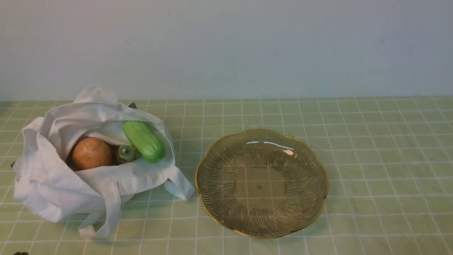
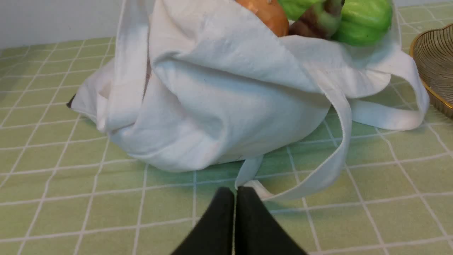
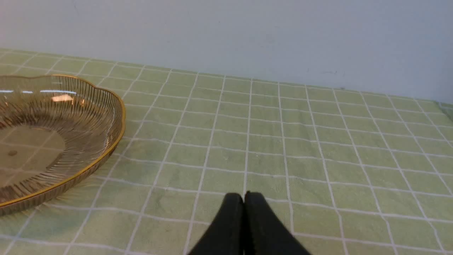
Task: Take vegetables from bag on green coffee tablecloth place on plate.
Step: 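Reach into the cloth bag and grasp the green cucumber with the left gripper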
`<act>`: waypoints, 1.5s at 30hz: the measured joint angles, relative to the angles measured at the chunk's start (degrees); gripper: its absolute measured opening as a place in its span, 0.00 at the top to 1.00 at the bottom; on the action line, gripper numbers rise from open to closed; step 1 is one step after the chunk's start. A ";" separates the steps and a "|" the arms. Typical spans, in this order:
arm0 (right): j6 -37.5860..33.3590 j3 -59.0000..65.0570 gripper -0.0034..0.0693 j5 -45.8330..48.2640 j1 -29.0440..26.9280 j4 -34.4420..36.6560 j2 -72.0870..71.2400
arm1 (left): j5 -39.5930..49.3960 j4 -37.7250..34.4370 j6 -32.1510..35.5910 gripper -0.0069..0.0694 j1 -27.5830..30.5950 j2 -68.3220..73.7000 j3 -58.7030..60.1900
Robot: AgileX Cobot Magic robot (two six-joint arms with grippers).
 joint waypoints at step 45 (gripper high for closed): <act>0.00 0.00 0.97 0.00 0.00 0.00 0.00 | -7.83 -15.94 -13.83 0.92 0.00 0.00 0.05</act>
